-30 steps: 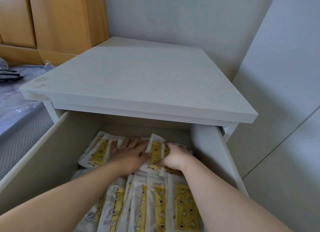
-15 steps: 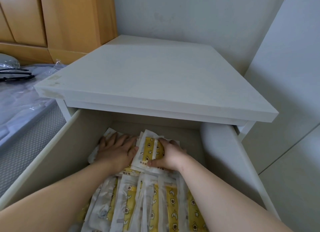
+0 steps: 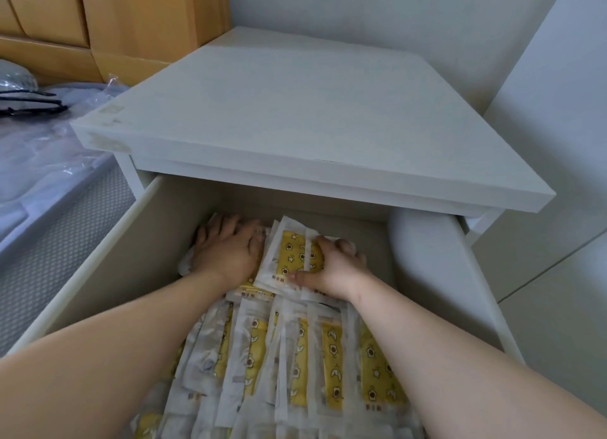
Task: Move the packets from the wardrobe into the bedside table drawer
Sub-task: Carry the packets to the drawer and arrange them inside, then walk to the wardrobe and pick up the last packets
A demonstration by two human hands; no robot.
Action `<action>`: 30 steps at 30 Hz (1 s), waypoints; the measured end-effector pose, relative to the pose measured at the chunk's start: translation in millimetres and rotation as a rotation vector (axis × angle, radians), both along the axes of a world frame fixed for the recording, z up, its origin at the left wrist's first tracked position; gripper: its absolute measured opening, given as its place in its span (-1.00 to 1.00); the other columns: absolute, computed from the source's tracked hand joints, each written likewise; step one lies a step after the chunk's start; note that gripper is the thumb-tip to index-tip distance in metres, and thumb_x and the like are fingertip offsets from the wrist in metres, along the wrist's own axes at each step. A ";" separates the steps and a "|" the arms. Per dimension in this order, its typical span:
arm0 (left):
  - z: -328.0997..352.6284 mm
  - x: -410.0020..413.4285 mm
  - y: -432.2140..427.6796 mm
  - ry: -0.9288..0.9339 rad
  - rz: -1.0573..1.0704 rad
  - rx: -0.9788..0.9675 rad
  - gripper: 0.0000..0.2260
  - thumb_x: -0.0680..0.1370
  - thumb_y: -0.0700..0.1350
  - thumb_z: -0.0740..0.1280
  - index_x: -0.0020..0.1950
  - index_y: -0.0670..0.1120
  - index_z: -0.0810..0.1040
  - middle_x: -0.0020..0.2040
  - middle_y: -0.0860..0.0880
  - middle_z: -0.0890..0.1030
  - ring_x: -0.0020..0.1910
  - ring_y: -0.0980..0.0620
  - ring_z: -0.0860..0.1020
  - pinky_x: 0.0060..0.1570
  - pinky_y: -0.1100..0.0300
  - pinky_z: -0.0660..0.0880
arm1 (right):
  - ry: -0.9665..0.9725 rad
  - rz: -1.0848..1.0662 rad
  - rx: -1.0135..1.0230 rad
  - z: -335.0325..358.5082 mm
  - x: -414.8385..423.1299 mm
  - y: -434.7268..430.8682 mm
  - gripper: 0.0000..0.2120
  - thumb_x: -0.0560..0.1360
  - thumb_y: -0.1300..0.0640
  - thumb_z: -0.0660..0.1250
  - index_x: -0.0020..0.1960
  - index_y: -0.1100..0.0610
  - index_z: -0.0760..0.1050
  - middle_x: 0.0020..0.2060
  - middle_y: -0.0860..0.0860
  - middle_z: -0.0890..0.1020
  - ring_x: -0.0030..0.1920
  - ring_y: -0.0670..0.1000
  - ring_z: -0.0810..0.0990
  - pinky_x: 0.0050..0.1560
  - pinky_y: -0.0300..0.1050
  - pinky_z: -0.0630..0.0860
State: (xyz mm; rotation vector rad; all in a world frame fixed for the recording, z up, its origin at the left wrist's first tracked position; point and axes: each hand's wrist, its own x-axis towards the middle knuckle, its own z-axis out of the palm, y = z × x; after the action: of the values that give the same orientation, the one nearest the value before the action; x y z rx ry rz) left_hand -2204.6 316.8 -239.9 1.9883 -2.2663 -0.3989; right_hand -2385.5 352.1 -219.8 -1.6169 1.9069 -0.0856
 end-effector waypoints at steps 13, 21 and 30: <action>104.0 -19.5 80.3 0.160 0.135 0.259 -0.61 0.65 -0.01 0.02 0.47 -0.05 0.21 0.39 -0.13 0.33 0.34 -0.15 0.31 0.16 0.00 0.37 | -0.158 -0.227 0.100 98.2 11.1 72.8 -0.49 0.56 -0.18 0.12 0.48 -0.09 0.20 0.50 0.01 0.12 0.48 0.18 0.04 0.41 0.19 0.15; 195.5 -55.0 152.0 0.136 0.072 0.433 -0.62 0.65 0.01 0.03 0.45 -0.04 0.26 0.44 -0.08 0.31 0.46 -0.09 0.15 0.34 -0.03 0.23 | -0.270 -0.425 0.172 186.3 7.9 150.5 -0.52 0.57 -0.04 0.15 0.45 0.05 0.27 0.42 0.06 0.30 0.41 0.13 0.22 0.39 0.08 0.24; 299.1 -75.4 217.3 0.374 0.049 0.548 -0.64 0.63 0.01 0.12 0.42 0.00 0.30 0.40 -0.05 0.33 0.06 0.04 0.44 -0.07 0.12 0.44 | -0.439 -0.801 0.128 277.2 20.6 244.9 -0.54 0.54 -0.02 0.18 0.41 0.06 0.33 0.36 0.02 0.42 0.35 0.04 0.38 0.36 0.06 0.34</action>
State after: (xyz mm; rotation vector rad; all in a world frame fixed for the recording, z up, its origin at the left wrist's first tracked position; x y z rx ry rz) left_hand -2280.0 534.1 59.3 1.9469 -2.0065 -1.3806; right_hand -2364.9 597.0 57.4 -0.5998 2.0195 -0.5807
